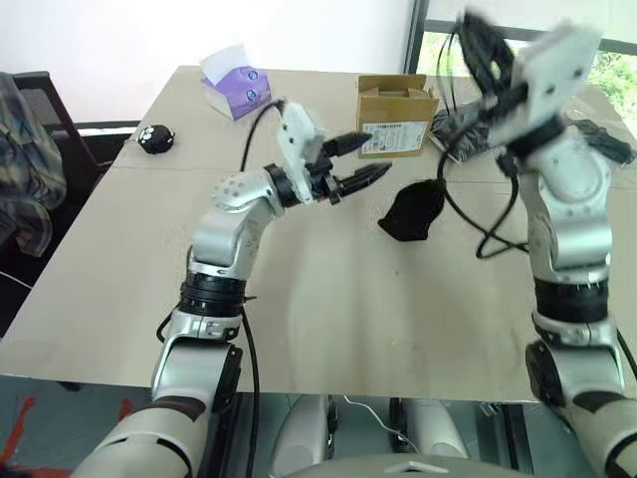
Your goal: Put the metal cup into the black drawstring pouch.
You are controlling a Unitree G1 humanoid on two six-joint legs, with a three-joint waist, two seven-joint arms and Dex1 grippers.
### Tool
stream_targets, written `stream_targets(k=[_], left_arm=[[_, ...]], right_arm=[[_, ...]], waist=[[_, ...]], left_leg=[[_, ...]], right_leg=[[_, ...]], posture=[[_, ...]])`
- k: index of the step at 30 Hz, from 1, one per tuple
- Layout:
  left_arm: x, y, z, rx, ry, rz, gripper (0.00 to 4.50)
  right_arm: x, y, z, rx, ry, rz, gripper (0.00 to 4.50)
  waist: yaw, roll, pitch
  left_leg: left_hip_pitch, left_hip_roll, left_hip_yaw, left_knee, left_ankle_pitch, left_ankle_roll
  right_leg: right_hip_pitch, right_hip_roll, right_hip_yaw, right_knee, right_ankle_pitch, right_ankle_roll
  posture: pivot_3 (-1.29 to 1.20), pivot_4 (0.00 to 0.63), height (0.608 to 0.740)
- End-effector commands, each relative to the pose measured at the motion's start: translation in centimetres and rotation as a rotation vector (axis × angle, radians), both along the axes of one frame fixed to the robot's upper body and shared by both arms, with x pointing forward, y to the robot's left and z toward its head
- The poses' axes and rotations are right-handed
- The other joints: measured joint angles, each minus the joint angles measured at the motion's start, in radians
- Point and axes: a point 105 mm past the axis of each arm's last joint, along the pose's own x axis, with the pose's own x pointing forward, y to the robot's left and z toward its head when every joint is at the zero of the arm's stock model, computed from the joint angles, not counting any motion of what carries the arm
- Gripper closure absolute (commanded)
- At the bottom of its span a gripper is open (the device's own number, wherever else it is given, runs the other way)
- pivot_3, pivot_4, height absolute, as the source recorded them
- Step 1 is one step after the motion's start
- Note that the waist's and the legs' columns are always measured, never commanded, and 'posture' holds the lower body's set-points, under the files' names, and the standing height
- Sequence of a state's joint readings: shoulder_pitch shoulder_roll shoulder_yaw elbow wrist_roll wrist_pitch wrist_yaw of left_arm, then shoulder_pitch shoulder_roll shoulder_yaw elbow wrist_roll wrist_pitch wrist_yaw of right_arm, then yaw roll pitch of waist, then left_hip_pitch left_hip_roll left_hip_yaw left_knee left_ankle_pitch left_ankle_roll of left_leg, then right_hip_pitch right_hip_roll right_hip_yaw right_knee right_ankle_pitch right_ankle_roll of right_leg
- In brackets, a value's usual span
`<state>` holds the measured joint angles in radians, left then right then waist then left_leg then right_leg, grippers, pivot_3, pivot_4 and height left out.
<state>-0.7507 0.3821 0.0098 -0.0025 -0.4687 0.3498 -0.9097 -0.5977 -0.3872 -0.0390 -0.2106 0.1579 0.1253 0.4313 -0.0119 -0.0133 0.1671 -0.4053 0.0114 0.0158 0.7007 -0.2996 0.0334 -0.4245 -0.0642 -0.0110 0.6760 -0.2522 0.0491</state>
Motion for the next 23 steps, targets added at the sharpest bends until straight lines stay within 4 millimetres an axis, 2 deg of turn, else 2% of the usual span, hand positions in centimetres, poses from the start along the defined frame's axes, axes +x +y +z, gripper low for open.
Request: stream_targets(k=[1,2,3,5,7,9,12,14,17,23], left_arm=[[-1.8,2.0,-0.9,0.002,0.062,0.007,1.29],[-1.8,2.8,-2.3,0.036,0.098,0.049,1.29],[-1.8,3.3,-3.2,0.061,0.119,0.077,1.29],[-1.9,5.2,-6.5,0.138,0.189,0.156,1.29],[-2.4,7.4,-9.8,0.215,0.241,0.235,1.29],[-2.8,8.7,-11.6,0.239,0.269,0.288,1.29],[-4.4,11.0,-15.1,0.294,0.295,0.390,1.29],[-6.1,12.0,-16.8,0.323,0.325,0.406,1.29],[-7.2,12.6,-17.7,0.333,0.330,0.421,1.29],[-7.9,12.1,-17.2,0.286,0.363,0.414,1.29]], right_arm=[[-1.5,-1.4,-4.7,-0.052,0.239,0.088,3.62],[-1.9,-2.0,-6.6,-0.064,0.332,0.116,3.12],[-2.3,-2.5,-7.6,-0.070,0.387,0.134,2.56],[-2.7,-5.1,-10.1,-0.099,0.490,0.098,1.74],[-3.0,-8.3,-11.7,-0.134,0.533,0.029,1.74],[-3.2,-10.7,-12.0,-0.124,0.531,-0.019,1.74],[-5.2,-14.2,-14.5,-0.086,0.656,0.064,1.74],[-6.9,-15.0,-16.7,-0.113,0.750,0.144,1.74],[-8.2,-15.4,-18.8,-0.129,0.824,0.202,1.74],[-8.4,-15.6,-20.0,-0.139,0.820,0.231,1.74]], waist=[[-0.001,0.001,0.000],[-0.002,0.001,0.000],[-0.003,0.001,0.000],[-0.004,0.001,0.001],[-0.002,0.002,0.001],[0.001,0.001,0.001],[0.004,0.001,0.001],[0.006,0.001,0.001],[0.007,0.002,0.000],[0.002,0.004,-0.001]], left_leg=[[0.000,0.000,0.000,0.000,0.000,0.001],[0.000,0.000,0.001,0.000,-0.001,0.001],[0.001,0.000,0.001,0.000,-0.001,0.001],[0.003,0.000,0.002,0.000,-0.001,0.001],[0.006,0.000,0.002,0.000,-0.003,0.005],[0.010,0.000,0.001,0.000,-0.003,0.006],[0.010,0.000,0.001,0.000,-0.004,0.006],[0.012,0.000,0.000,0.000,-0.004,0.007],[0.012,0.001,0.000,0.000,-0.005,0.008],[0.013,0.001,0.001,0.000,-0.005,0.008]], right_leg=[[0.000,0.000,0.000,0.000,0.000,0.000],[0.000,-0.001,0.000,0.000,0.000,0.000],[0.000,-0.001,0.001,0.000,0.000,0.000],[0.001,0.000,0.002,0.001,0.000,0.000],[0.003,0.001,0.002,0.002,0.000,0.000],[0.007,0.001,0.002,0.001,-0.001,0.000],[0.009,0.001,0.002,-0.001,0.000,0.000],[0.012,0.000,0.001,-0.003,0.000,0.000],[0.012,-0.005,0.000,-0.005,0.000,0.000],[0.013,-0.006,0.001,-0.003,0.000,0.000]], posture=[[0.00,0.150,0.710],[0.00,0.150,0.710],[0.00,0.150,0.710],[0.00,0.150,0.710],[0.00,0.150,0.710],[0.00,0.150,0.710],[0.00,0.150,0.710],[0.00,0.150,0.710],[0.00,0.150,0.710],[0.00,0.150,0.710]])
